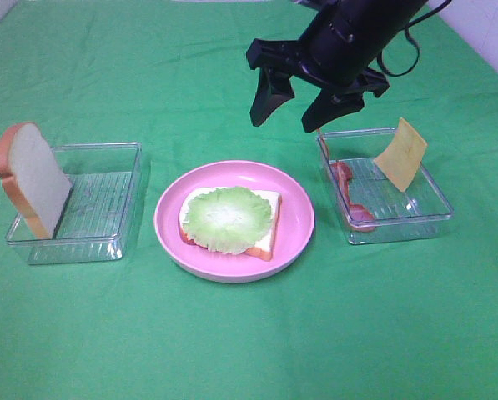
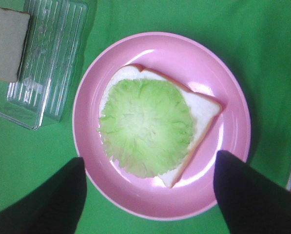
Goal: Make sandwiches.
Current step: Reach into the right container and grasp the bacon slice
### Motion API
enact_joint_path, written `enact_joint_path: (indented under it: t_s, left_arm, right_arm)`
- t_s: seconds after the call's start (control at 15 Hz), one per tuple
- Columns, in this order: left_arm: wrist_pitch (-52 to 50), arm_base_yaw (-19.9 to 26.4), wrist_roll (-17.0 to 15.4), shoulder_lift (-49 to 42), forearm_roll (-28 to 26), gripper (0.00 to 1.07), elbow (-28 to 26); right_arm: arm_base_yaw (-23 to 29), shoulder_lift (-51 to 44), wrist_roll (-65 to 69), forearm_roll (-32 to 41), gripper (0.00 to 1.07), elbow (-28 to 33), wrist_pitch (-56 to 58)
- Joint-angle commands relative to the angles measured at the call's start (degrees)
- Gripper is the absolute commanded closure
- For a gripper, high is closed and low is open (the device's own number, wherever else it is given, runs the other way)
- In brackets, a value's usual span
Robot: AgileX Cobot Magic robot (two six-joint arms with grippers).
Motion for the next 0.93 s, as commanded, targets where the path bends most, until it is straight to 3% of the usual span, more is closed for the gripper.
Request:
enact_joint_path:
  t_s: [0.07, 0.33, 0.93]
  left_arm:
    - [-0.7, -0.1, 0.1, -1.1, -0.2, 0.24, 0.1]
    - [-0.7, -0.1, 0.1, -1.1, -0.2, 0.24, 0.1]
    - [-0.7, -0.1, 0.1, -1.1, -0.2, 0.24, 0.1]
  right_arm:
    - [-0.1, -3.7, 4.4, -5.7, 0.38, 0.1, 5.0]
    - [-0.1, -3.7, 11.4, -16.0, 0.4, 0.1, 9.2]
    - [-0.1, 7.2, 17.0, -24.3, 0.4, 0.1, 4.6]
